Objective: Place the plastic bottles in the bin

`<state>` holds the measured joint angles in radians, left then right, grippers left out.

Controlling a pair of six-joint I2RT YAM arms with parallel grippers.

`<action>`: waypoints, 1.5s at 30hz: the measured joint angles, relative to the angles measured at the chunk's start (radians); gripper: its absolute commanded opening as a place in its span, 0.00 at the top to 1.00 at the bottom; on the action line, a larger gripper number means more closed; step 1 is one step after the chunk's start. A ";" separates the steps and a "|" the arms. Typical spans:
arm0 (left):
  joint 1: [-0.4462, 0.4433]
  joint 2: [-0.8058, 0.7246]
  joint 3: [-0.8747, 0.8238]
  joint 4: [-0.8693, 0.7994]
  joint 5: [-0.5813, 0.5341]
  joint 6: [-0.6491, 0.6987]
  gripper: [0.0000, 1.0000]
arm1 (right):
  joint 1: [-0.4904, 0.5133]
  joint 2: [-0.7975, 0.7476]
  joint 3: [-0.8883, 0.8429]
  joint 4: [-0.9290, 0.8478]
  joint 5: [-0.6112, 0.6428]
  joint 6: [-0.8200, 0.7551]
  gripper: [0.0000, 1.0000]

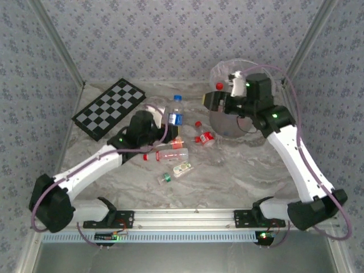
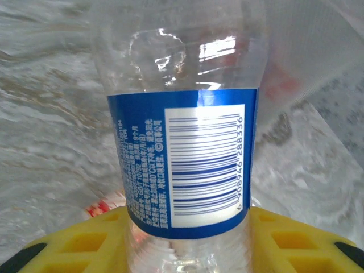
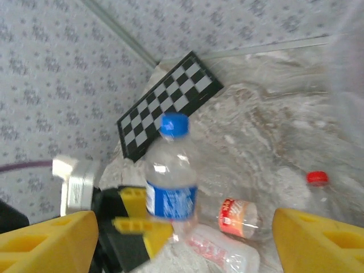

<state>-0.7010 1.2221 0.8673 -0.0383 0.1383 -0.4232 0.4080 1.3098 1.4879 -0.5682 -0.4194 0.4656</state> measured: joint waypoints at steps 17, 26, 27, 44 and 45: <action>-0.059 -0.106 -0.111 0.109 0.034 0.039 1.00 | 0.151 0.300 0.130 -0.043 0.006 0.017 0.53; -0.061 -0.084 -0.111 0.113 0.035 0.042 0.94 | 0.153 0.300 0.132 -0.045 0.006 0.018 0.80; -0.061 -0.081 -0.111 0.116 0.035 0.042 0.85 | 0.151 0.300 0.132 -0.045 0.008 0.017 0.83; -0.068 -0.156 -0.072 0.060 0.056 0.026 0.03 | -0.134 0.228 0.547 -0.128 0.093 -0.093 0.97; -0.069 -0.165 -0.080 0.058 0.056 0.021 0.03 | -0.174 0.221 0.565 -0.121 0.119 -0.105 0.99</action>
<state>-0.7696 1.0569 0.7868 0.0193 0.1940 -0.4026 0.2340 1.5307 2.0533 -0.6888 -0.3004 0.3607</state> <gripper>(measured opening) 0.971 0.263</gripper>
